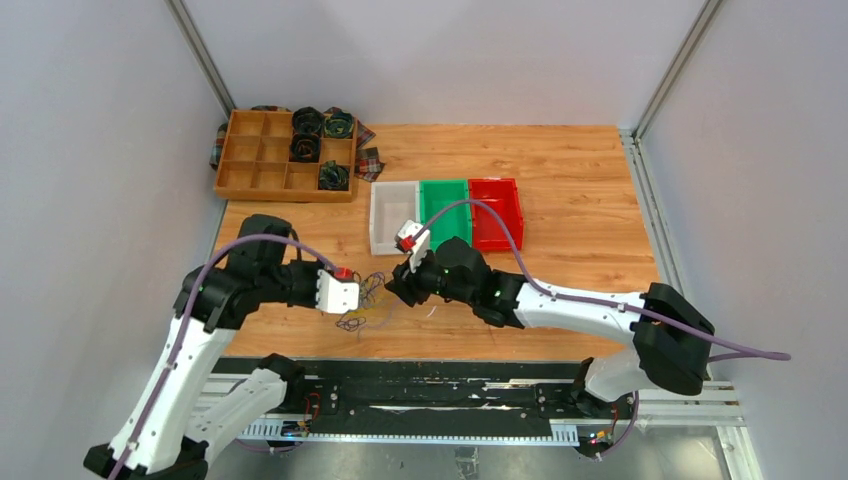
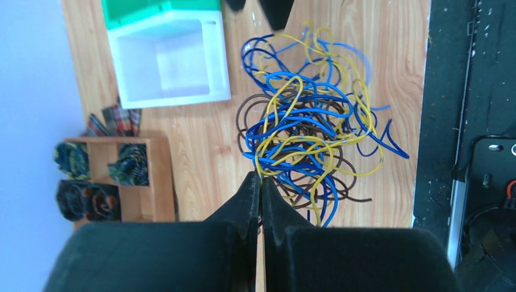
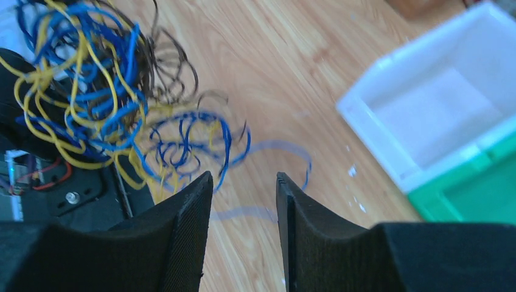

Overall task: Untangle the cables
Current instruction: Untie the cable.

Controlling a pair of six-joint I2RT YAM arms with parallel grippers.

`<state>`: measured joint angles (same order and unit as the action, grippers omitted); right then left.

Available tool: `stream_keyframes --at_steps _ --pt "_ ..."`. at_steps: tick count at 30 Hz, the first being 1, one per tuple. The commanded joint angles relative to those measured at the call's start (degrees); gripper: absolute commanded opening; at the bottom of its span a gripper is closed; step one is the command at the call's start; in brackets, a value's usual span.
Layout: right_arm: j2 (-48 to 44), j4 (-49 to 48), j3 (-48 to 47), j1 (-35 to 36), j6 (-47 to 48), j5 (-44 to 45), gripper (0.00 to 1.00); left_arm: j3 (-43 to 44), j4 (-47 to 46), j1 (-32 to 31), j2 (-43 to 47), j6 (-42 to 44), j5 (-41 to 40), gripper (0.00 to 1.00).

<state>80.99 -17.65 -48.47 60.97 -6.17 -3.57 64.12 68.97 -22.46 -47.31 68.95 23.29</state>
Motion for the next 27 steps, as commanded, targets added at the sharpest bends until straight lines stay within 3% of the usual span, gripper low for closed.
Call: stream_keyframes --at_steps 1,10,14,17,27 --pt "0.81 -9.43 -2.47 3.11 3.39 -2.30 0.43 0.11 2.54 0.26 4.50 4.26 8.33 0.01" --pt "0.91 -16.72 -0.36 7.87 -0.23 -2.40 0.45 2.78 2.48 0.31 1.76 -0.16 12.04 0.01" --pt "-1.65 -16.87 1.49 9.26 -0.84 0.32 0.56 3.01 -0.06 0.24 1.29 -1.91 12.27 0.00" --pt "-3.69 -17.30 3.08 9.43 -1.92 2.30 0.70 2.75 -2.32 0.31 1.35 -3.37 12.51 0.01" --pt "-3.25 -17.51 0.70 9.60 -2.69 2.37 0.75 4.30 -3.49 0.30 -0.17 -6.17 14.11 0.00"
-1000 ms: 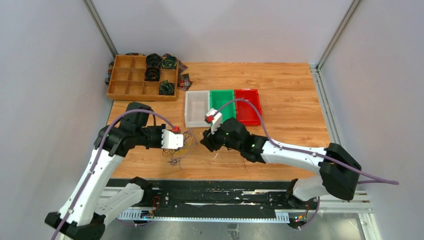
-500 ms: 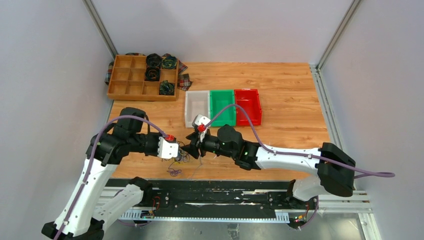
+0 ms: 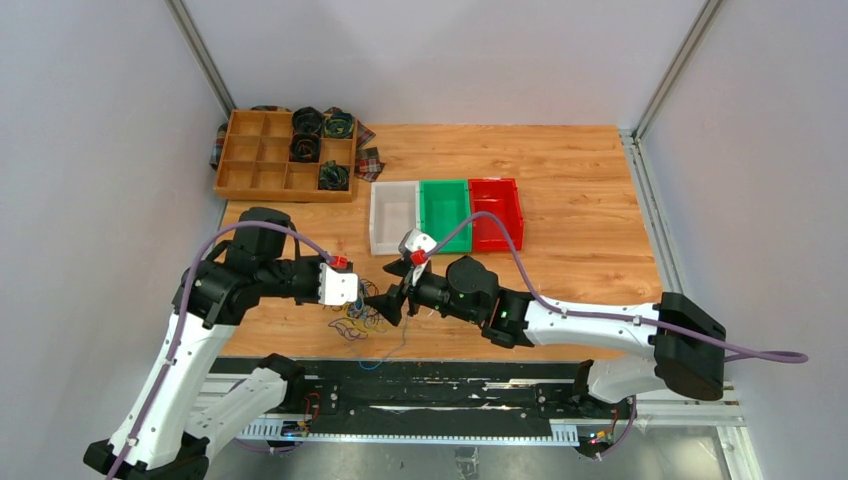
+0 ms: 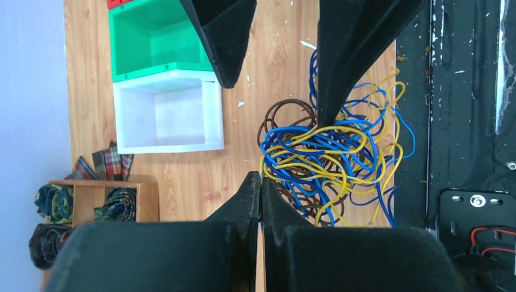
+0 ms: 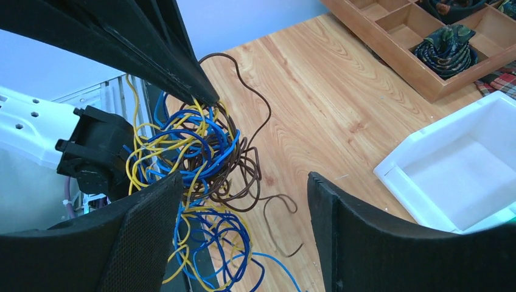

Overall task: Untangle the cables
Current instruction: Untie the cable.

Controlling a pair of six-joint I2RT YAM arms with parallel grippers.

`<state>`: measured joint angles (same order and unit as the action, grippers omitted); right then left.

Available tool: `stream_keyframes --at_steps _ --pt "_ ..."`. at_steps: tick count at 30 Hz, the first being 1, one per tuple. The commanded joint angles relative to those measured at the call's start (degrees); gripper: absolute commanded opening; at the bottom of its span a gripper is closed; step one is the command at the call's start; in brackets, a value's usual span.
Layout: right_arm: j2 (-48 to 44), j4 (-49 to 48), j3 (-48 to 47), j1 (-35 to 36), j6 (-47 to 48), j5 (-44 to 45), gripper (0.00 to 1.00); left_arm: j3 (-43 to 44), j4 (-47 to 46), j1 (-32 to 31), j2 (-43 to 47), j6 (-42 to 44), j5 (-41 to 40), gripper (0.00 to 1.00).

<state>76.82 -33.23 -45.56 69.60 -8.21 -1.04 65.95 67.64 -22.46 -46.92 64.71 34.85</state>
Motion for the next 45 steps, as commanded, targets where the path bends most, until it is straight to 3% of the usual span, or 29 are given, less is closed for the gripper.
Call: stream_keyframes --at_steps 1,6,9,13,18,27,30,33,40,45 --pt "1.41 -1.81 -2.80 0.97 -0.40 -0.52 0.75 2.78 -2.16 0.27 -0.74 -2.43 2.74 0.00" --pt "4.43 -1.57 -5.53 1.23 -0.23 -0.84 0.75 4.62 -2.20 0.31 -1.82 -4.90 3.74 0.00" --pt "6.85 -2.33 -7.87 1.47 -0.09 1.35 0.75 5.24 -4.60 0.30 -2.29 -10.71 5.35 0.01" --pt "8.73 -4.94 -8.56 1.68 0.55 10.42 0.68 5.85 -7.96 0.31 -2.30 -18.14 7.46 0.00" --pt "7.52 -11.02 -5.16 1.68 0.89 20.56 0.60 6.71 -8.31 0.30 -2.71 -21.54 8.87 0.00" --pt "3.12 -10.63 0.53 1.46 5.37 38.57 0.26 9.63 -8.30 0.31 -3.44 -23.70 8.34 0.00" --pt "1.79 -10.63 2.99 1.23 5.03 42.14 0.09 10.42 -8.40 0.29 -3.57 -24.37 8.60 0.00" --pt "-0.01 -9.53 5.11 1.01 4.41 46.17 0.01 11.62 -8.40 0.27 -3.72 -24.93 7.49 0.00" --pt "-11.12 -3.64 15.66 -2.40 -0.92 52.43 0.03 13.88 -8.39 0.26 -3.93 -21.79 -1.39 0.00" --pt "-24.19 8.01 22.55 -6.64 -8.69 54.05 0.04 12.93 -10.23 0.28 -4.55 -21.66 -11.49 0.00"
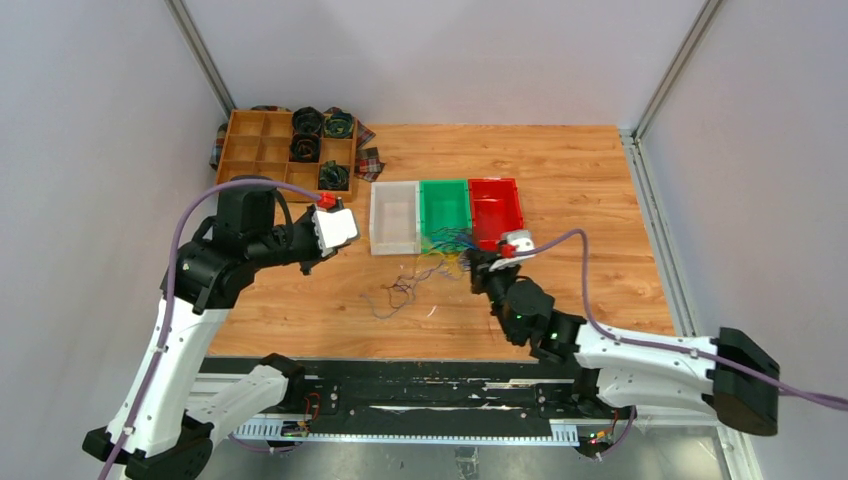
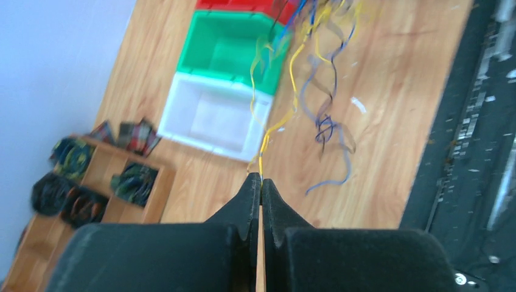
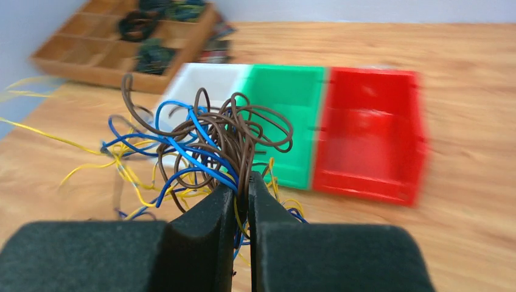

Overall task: Untangle the cables
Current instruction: Untie the cable.

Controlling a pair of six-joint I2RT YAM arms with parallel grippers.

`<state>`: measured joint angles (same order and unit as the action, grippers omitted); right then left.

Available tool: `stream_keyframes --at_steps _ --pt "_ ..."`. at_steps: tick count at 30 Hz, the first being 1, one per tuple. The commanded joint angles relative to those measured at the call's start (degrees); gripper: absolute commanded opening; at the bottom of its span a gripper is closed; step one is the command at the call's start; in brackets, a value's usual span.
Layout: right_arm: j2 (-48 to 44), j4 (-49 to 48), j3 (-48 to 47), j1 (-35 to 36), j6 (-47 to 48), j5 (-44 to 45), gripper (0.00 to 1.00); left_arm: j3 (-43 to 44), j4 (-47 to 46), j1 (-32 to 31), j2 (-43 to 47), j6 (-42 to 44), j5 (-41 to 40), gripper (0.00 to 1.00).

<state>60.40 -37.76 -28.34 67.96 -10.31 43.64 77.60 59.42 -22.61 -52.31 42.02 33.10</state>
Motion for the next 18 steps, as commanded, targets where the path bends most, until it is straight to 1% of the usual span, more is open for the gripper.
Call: stream_keyframes --at_steps 1,5,7,10,12,13,15,17,18 --pt "-10.58 14.91 6.62 -6.05 -7.51 9.10 0.04 0.46 -2.85 0.38 1.28 1.54 -10.67 0.00" --pt "-20.94 22.29 9.24 -9.54 -8.60 9.59 0.05 -2.78 -3.97 0.40 2.54 3.57 -14.60 0.00" --pt "-24.71 22.50 9.92 -10.82 -7.86 5.84 0.05 -4.65 -3.98 0.46 2.88 4.64 -15.61 0.00" --pt "-25.21 21.64 8.84 -11.32 -6.39 -0.49 0.04 -7.55 -3.96 0.38 3.07 3.92 -14.05 0.01" --pt "-23.37 25.36 6.21 -11.36 -6.97 -0.04 0.02 -9.07 -4.03 0.40 2.94 3.83 -14.51 0.00" --pt "-22.78 27.66 5.00 -11.32 -7.30 1.63 0.02 -10.12 -4.57 0.41 2.86 3.97 -16.47 0.00" --pt "-23.18 30.49 3.88 -11.43 -7.16 5.29 0.03 -12.63 -6.56 0.50 3.04 4.35 -22.83 0.00" --pt "-25.59 30.77 4.11 -12.27 -6.03 5.94 0.08 -16.38 -6.90 0.63 3.69 8.06 -28.06 0.00" --pt "-26.86 31.20 4.16 -13.07 -5.71 5.92 0.12 -18.93 -8.00 0.86 4.61 10.43 -31.28 0.01"
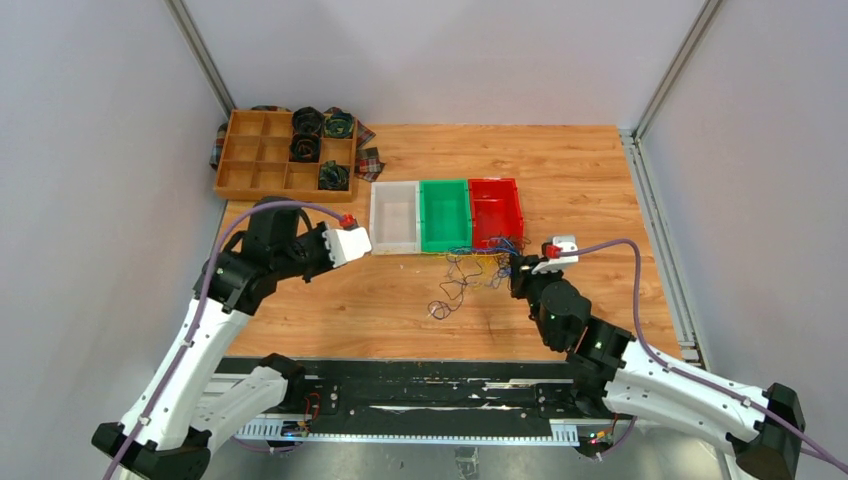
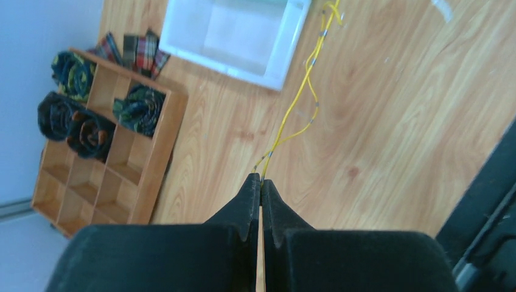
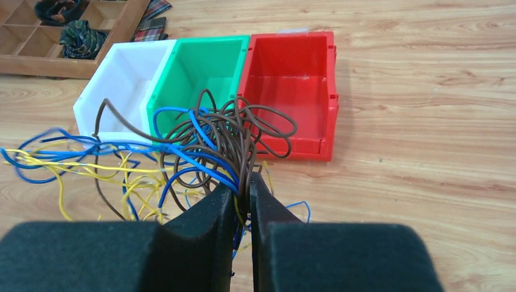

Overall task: Untangle the cables
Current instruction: Untie the cable.

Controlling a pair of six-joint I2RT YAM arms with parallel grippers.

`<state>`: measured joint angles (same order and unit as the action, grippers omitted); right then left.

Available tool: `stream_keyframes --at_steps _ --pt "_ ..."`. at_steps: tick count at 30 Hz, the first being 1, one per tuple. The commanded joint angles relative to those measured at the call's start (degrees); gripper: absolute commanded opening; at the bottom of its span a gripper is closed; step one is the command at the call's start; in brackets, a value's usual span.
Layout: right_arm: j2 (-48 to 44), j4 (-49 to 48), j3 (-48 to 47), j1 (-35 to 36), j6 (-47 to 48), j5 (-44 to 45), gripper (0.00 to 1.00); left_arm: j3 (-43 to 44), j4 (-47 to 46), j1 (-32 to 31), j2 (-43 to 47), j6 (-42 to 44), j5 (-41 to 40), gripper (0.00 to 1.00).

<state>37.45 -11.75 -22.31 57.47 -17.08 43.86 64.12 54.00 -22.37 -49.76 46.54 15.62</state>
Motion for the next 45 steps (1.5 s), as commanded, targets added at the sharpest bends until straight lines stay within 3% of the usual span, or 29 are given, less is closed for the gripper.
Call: stream_keyframes --at_steps 1,6,10,11,13,14,18,23,28,33,37,41,45 --pt "-5.27 5.87 -1.96 -3.70 1.13 5.56 0.14 -8.19 -4.16 1.14 2.95 6.89 -15.74 0.00" --pt "-9.31 7.49 -2.85 -9.38 -0.28 -2.95 0.14 -16.32 -5.47 4.71 5.45 7.21 -13.28 0.00" --pt "-4.19 5.44 -4.25 -9.73 -2.17 -14.68 0.10 -16.95 -3.62 4.68 5.17 5.55 -5.20 0.05" --pt "-2.28 4.38 -4.72 -9.70 -2.80 -19.30 0.09 -15.96 -3.10 4.66 4.74 4.88 -2.53 0.15" --pt "1.76 2.46 -6.06 -9.37 -4.06 -25.52 0.06 -12.36 -0.92 4.63 2.73 3.28 2.83 0.60" --pt "3.74 2.14 -7.08 -9.01 -4.58 -27.47 0.06 -10.03 0.12 4.62 1.56 1.89 5.31 0.73" --pt "10.23 1.54 -12.24 -4.62 -4.07 -29.08 0.05 -0.31 3.30 4.56 -3.39 -2.29 17.06 0.83" --pt "17.00 -1.15 -16.12 0.81 -3.74 -27.09 0.06 7.14 3.16 -2.44 -9.32 -6.40 20.34 0.88" --pt "21.76 -4.27 -19.40 5.37 -2.98 -25.16 0.05 6.52 -0.94 -9.57 -13.14 -12.02 17.16 0.86" --pt "23.24 -7.69 -19.81 6.97 -2.70 -27.76 0.05 6.92 -5.72 -10.15 -14.82 -12.85 12.34 0.82" --pt "24.18 -8.57 -19.80 7.21 -2.62 -29.43 0.05 7.88 -5.06 -10.15 -15.49 -10.16 14.48 0.79" --pt "25.08 -9.38 -20.03 7.47 -2.49 -30.59 0.05 7.83 -4.30 -10.39 -16.91 -10.42 17.31 0.68" --pt "25.61 -9.67 -20.03 7.56 -2.68 -30.88 0.05 8.30 -4.27 -10.47 -18.32 -10.64 17.24 0.44"
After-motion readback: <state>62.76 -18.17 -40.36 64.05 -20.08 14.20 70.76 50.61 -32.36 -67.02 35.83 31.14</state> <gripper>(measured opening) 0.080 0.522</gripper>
